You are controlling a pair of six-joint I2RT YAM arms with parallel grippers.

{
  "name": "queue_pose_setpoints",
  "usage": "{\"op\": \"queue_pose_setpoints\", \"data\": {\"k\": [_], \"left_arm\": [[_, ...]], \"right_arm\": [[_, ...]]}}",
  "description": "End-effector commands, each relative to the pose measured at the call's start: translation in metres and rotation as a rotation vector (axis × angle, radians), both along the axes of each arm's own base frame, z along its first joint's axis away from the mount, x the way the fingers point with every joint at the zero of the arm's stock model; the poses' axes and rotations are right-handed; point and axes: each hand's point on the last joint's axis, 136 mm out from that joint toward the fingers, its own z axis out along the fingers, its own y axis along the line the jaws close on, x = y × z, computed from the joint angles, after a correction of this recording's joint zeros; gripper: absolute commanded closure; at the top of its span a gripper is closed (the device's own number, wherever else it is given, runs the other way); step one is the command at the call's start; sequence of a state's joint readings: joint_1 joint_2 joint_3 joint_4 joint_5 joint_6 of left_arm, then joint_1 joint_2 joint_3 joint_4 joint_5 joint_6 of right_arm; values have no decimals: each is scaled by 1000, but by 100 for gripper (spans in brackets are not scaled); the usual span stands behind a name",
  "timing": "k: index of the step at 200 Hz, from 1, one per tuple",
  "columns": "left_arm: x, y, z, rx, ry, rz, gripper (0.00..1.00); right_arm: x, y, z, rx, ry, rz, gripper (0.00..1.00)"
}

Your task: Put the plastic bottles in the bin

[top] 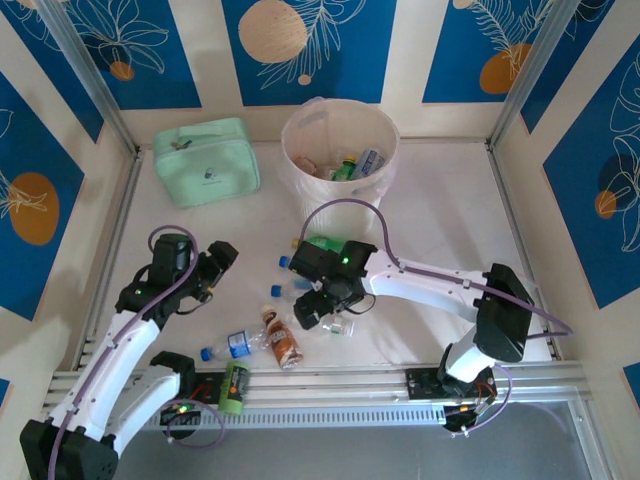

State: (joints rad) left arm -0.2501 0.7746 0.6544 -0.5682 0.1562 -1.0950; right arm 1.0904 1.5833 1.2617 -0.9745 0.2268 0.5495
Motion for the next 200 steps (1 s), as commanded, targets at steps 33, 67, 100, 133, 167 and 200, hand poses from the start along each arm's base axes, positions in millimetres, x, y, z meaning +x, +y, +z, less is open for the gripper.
{"op": "queue_pose_setpoints", "data": {"k": [33,67,100,133,167,200], "left_arm": [[1,1,-6,-38,-3,8,13],[4,1,-11,-50,0,12,13],[7,1,-15,-66,9,13,13],[10,1,-16,-74,9,16,13],[12,1,-15,-82,4,20,13],[16,1,-15,-94,1,27,13]], "right_arm": [[-13,-3,-35,-102,92,105,7],[-14,0,-47,-144,104,115,7],[-13,6,-57,-151,121,123,8],[-10,7,-66,-159,144,114,13],[-8,4,-77,-181,154,109,17],[-4,3,-78,-184,145,106,23]]}}
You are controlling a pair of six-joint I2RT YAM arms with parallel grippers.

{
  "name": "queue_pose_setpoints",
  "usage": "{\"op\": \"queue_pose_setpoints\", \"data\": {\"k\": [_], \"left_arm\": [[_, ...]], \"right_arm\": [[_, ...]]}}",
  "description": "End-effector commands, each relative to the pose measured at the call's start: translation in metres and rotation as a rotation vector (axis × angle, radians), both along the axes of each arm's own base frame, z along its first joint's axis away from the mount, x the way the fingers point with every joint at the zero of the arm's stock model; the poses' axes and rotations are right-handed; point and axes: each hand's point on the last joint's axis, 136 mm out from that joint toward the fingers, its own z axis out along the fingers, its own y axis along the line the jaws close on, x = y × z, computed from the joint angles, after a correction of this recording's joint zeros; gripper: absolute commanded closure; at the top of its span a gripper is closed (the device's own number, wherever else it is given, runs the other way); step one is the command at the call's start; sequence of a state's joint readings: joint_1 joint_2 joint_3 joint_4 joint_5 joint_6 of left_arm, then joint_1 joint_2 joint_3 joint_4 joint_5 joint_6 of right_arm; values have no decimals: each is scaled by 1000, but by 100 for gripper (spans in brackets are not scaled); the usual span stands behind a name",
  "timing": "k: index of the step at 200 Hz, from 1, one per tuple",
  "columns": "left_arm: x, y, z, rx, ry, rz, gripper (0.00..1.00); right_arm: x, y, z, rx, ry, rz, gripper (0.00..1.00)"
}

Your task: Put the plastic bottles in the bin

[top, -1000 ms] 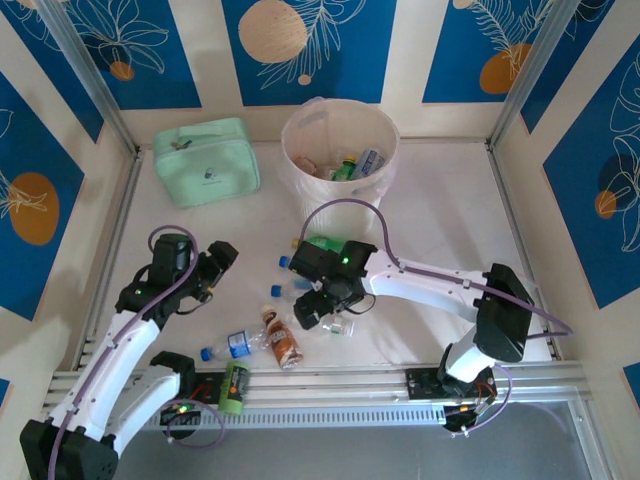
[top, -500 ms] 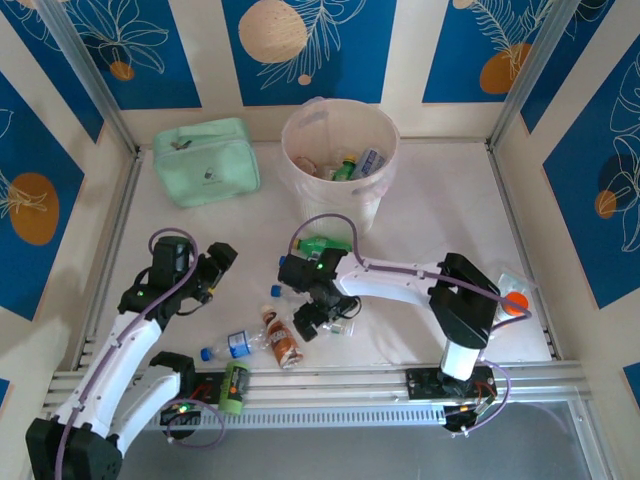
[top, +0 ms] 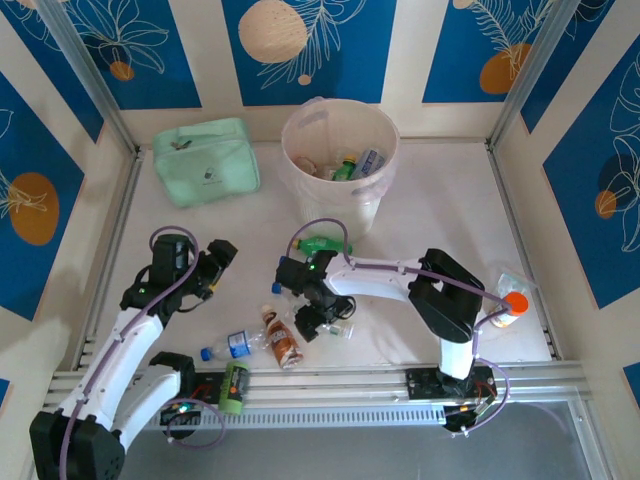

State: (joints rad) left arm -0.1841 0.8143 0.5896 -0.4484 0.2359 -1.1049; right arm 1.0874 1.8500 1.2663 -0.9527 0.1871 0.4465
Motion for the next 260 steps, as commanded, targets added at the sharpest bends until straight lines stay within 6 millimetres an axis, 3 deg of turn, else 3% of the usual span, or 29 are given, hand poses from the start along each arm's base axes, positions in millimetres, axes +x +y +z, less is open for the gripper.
{"op": "queue_pose_setpoints", "data": {"k": [1,78,123,147,173,190,211,236,260], "left_arm": [[3,0,-2,-31,2,11,13],[10,-3,2,-50,-8,10,14],[12,-6,16,-57,-52,-11,14],[20,-18,42,-114,-164,-66,13],[29,-41,94,-240,-374,-180,11],[26,-56,128,-312,-491,-264,9],[19,-70,153,-357,-580,-335,7],[11,-82,167,-414,-639,-387,7],[11,-80,163,-399,-631,-371,6]], "right_arm": [[2,3,0,9,8,3,23],[3,3,15,35,-87,42,43],[10,10,46,106,-177,44,48],[14,23,79,211,-215,28,48],[17,43,125,376,-238,8,49],[19,57,157,508,-235,-11,49],[22,71,195,676,-215,-41,50],[30,76,233,835,-202,-92,51],[44,66,276,919,-254,-145,52]]}}
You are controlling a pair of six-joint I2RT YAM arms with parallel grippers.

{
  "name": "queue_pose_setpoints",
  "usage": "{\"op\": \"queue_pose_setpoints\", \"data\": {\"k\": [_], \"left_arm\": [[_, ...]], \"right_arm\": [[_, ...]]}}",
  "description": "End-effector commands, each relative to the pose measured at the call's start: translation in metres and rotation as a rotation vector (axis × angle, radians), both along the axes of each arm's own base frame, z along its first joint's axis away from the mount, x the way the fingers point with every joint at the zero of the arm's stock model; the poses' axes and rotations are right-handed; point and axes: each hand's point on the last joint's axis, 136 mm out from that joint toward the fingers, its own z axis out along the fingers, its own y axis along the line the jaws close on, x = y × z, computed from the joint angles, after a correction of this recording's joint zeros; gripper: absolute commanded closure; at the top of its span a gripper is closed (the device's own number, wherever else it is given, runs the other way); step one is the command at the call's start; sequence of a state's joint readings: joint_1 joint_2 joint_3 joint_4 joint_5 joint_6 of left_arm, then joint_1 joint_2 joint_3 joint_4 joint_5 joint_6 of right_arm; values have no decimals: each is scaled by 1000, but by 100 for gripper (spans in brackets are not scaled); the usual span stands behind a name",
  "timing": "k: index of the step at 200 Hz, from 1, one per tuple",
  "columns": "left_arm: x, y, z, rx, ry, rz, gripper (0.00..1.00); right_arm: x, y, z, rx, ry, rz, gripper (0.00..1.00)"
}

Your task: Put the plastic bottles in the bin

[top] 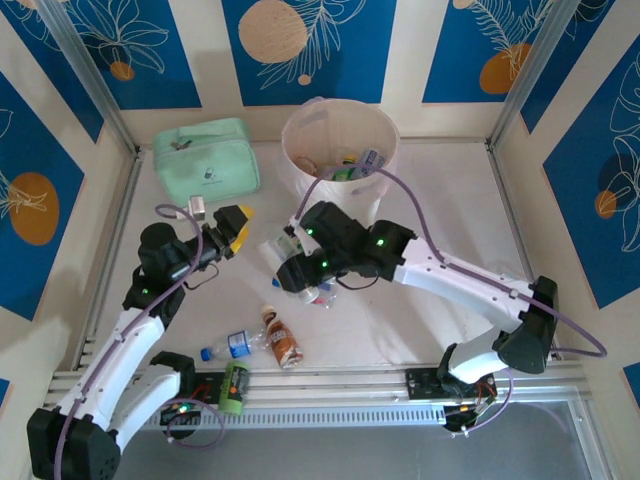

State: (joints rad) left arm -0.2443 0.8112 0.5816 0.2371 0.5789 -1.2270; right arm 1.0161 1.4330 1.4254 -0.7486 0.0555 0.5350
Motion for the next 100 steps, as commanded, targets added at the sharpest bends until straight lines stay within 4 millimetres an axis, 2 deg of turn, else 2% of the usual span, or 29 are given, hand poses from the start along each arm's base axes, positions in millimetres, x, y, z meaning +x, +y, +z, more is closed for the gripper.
{"op": "queue_pose_setpoints", "data": {"k": [1,44,57,80,100], "left_arm": [[-8,-4,17,-30,-77,-33,6],[-3,-1,8,-18,-45,-5,6],[-3,0,4,-10,-32,3,6],[-2,3,-7,12,9,29,7],[-2,14,-32,111,110,90,8]], "right_arm": [[6,2,63,181,-12,-22,52],[46,-31,141,263,-91,-189,53],[68,-45,159,288,-105,-279,52],[112,-70,172,298,-71,-433,52],[145,-83,170,292,-33,-516,52]]}}
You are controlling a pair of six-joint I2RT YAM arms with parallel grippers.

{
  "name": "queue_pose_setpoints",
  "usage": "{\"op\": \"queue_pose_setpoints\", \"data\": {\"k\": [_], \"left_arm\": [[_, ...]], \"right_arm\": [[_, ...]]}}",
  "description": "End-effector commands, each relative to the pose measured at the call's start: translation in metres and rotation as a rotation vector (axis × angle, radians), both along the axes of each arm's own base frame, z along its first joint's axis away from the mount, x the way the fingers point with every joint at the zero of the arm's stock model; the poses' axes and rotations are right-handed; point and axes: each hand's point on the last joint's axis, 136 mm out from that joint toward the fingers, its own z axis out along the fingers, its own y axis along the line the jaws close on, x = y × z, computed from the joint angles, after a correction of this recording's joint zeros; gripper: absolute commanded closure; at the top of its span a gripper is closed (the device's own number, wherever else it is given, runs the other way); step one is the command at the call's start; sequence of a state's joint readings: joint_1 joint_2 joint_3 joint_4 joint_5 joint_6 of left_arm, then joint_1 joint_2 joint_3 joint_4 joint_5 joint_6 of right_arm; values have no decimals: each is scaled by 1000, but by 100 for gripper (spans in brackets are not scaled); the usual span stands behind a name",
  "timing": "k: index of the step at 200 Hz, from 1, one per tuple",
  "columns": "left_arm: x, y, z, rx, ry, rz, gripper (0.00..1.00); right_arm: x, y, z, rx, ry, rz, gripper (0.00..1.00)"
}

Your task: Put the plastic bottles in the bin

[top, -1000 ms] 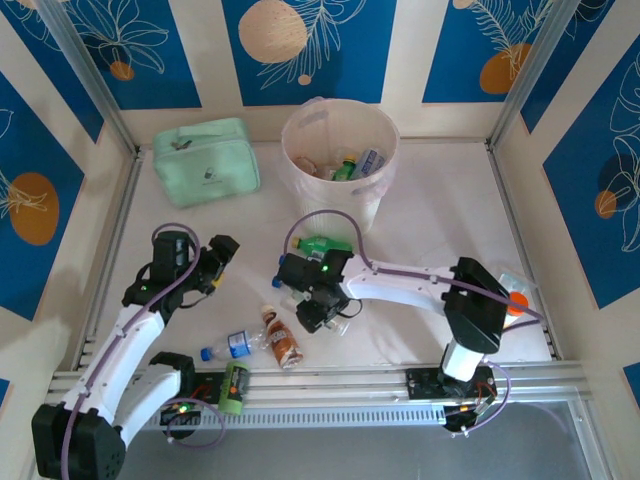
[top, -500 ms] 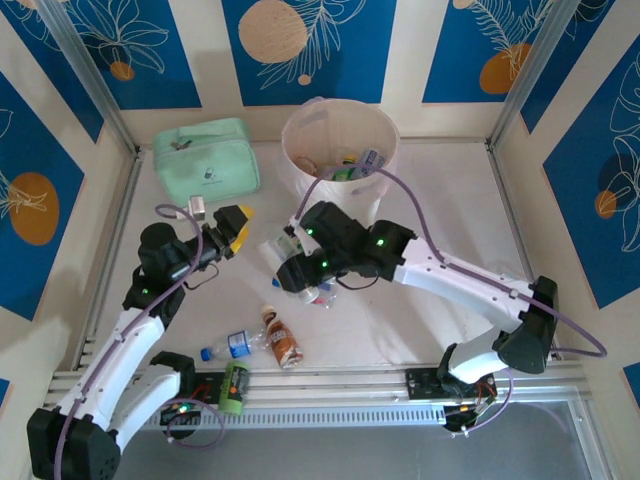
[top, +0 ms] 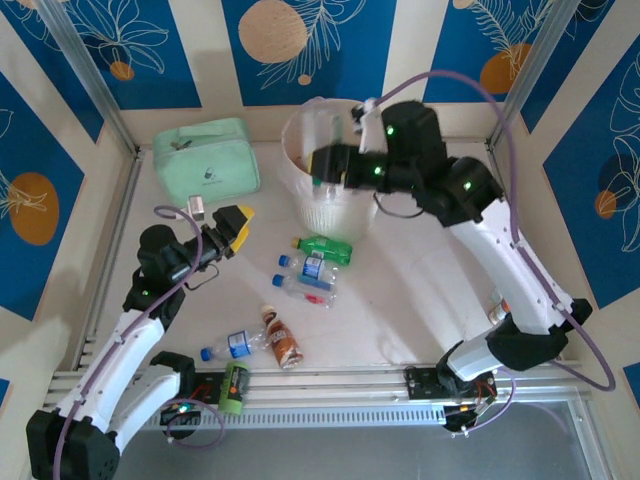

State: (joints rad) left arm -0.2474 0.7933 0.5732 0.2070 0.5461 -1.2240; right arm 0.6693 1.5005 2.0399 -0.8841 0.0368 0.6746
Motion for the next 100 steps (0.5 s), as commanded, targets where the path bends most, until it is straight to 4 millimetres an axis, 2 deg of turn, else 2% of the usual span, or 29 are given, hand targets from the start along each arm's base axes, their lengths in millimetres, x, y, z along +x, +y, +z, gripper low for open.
{"op": "queue_pose_setpoints", "data": {"k": [1,28,79,90,100], "left_arm": [[-2,11,-28,106,99,62,8],[-5,18,-49,175,171,91,9],[-2,16,-53,157,178,83,10],[-2,15,-53,160,178,79,10],[-2,15,-53,165,178,77,10]], "right_arm": [[33,-12,-32,-37,161,-89,52],[68,-21,-40,-21,216,-143,52],[112,-25,-67,-37,296,-177,51],[118,-25,-74,-46,311,-183,46],[123,-25,-79,-52,323,-187,38]]}}
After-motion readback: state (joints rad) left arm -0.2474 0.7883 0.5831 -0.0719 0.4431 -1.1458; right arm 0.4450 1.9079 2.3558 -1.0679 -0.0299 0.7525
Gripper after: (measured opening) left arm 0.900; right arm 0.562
